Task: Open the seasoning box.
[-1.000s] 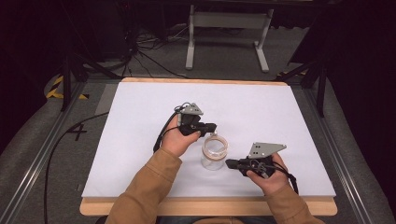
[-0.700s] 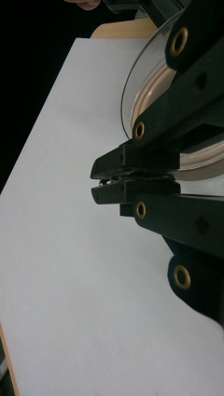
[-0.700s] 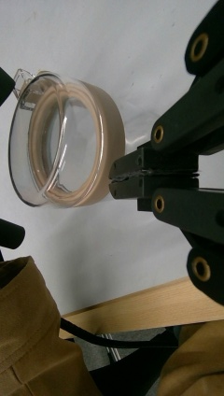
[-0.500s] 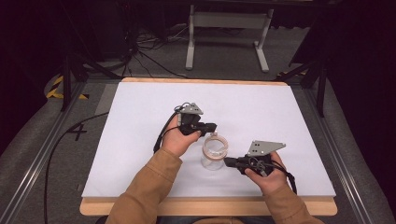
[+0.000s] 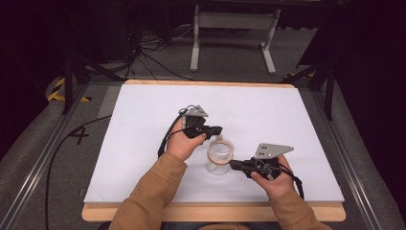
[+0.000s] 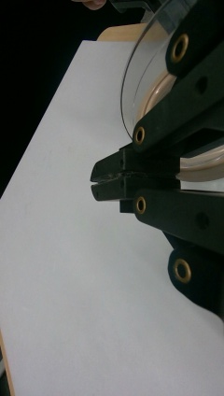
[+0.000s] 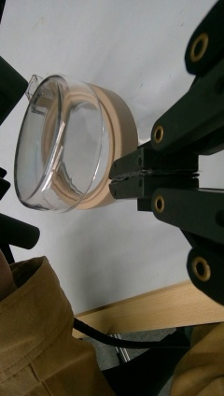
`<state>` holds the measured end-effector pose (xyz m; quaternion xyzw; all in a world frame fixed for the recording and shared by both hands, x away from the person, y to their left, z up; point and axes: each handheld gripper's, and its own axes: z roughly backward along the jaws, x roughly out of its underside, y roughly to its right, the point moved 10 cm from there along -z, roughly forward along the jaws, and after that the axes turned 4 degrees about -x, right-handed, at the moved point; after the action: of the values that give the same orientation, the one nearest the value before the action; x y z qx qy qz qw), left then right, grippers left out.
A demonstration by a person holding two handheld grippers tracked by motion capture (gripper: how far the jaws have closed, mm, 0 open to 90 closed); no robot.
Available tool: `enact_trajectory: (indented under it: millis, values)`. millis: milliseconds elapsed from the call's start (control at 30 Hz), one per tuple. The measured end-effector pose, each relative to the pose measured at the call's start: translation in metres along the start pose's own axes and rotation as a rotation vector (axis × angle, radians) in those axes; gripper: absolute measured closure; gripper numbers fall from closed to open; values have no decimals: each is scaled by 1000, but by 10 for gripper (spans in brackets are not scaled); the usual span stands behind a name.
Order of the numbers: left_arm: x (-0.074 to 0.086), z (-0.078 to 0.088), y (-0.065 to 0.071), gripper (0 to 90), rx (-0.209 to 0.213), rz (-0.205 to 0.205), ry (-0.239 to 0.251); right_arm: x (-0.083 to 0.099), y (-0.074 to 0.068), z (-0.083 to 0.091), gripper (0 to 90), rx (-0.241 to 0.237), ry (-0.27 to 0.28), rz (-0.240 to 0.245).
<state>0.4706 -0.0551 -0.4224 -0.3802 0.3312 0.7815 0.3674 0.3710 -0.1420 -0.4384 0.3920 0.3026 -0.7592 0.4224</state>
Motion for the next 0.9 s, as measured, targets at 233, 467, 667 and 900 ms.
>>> enact_trajectory:
  millis: [233,467,667,900]
  values:
    - [0,-2,-1,897,-4,-5,2,-3,1,0,900,5,16,-5]
    - [0,0,0,894,5,0,1,-5,5,0,900,23,43,-13]
    - [0,1,-1,875,13,2,3,-5,6,0,900,28,49,-13]
    - [-3,15,-7,862,-11,21,40,-9,6,1,900,25,62,-6]
